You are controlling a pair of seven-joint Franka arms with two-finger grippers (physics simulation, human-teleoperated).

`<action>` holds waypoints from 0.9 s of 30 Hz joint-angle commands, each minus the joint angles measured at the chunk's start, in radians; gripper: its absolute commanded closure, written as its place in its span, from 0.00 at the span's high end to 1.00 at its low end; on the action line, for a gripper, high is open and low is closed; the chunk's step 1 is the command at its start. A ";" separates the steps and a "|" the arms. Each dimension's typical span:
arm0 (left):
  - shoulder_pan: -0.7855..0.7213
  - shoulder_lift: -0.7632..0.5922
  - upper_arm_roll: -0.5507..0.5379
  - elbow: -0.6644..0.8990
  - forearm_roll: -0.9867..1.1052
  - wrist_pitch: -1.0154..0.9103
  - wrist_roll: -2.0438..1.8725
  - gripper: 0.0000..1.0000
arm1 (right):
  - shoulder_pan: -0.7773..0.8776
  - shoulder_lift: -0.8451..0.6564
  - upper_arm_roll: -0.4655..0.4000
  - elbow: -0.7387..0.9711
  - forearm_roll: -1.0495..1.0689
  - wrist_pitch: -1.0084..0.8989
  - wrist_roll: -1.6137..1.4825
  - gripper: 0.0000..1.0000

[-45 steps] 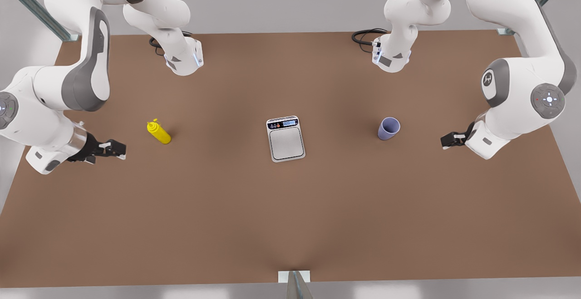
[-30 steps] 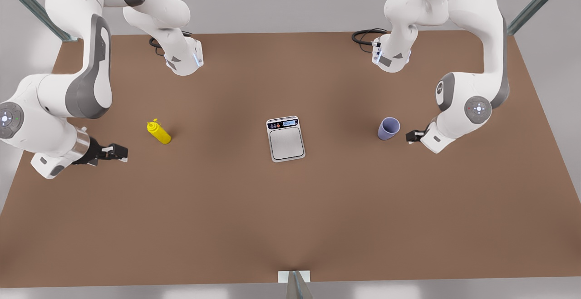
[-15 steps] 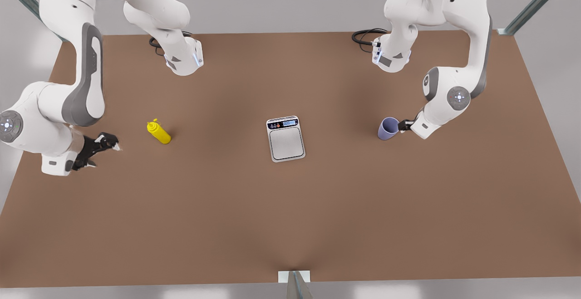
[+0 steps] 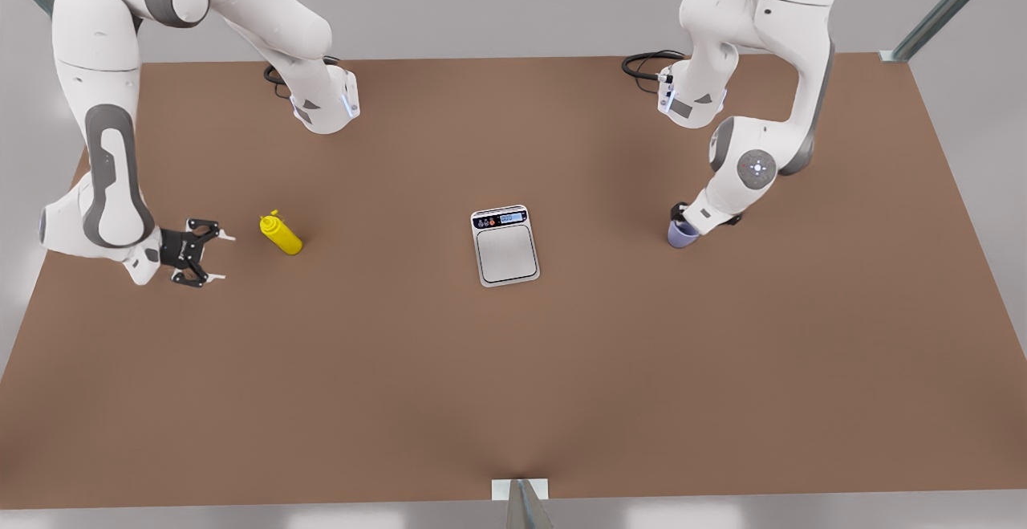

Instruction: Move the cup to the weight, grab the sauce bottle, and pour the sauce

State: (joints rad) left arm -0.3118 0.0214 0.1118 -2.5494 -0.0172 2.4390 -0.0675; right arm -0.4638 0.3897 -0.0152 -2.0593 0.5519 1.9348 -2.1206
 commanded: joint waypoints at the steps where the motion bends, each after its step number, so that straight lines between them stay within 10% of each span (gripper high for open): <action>1: 0.068 0.000 0.000 0.000 0.000 0.000 0.000 0.85 | -0.004 0.001 0.000 -0.004 0.003 -0.002 -0.013 1.00; 5: 0.068 0.008 0.002 -0.002 0.002 0.005 0.005 0.85 | -0.104 0.050 0.000 -0.005 0.003 -0.069 -0.188 1.00; 10: 0.068 0.057 0.000 -0.037 -0.001 0.086 0.001 0.60 | -0.142 0.156 0.001 0.015 0.033 -0.112 -0.329 1.00; 12: 0.068 0.058 0.002 -0.037 -0.001 0.087 0.002 0.23 | -0.141 0.172 0.001 0.015 0.046 -0.131 -0.369 1.00; 27: 0.068 0.143 0.005 0.026 -0.012 0.089 0.000 0.21 | -0.141 0.202 -0.002 0.019 0.040 -0.295 -0.512 1.00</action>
State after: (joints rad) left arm -0.2448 0.1627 0.1171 -2.5234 -0.0015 2.5283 -0.0704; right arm -0.6021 0.5930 -0.0155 -2.0393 0.5920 1.6414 -2.6323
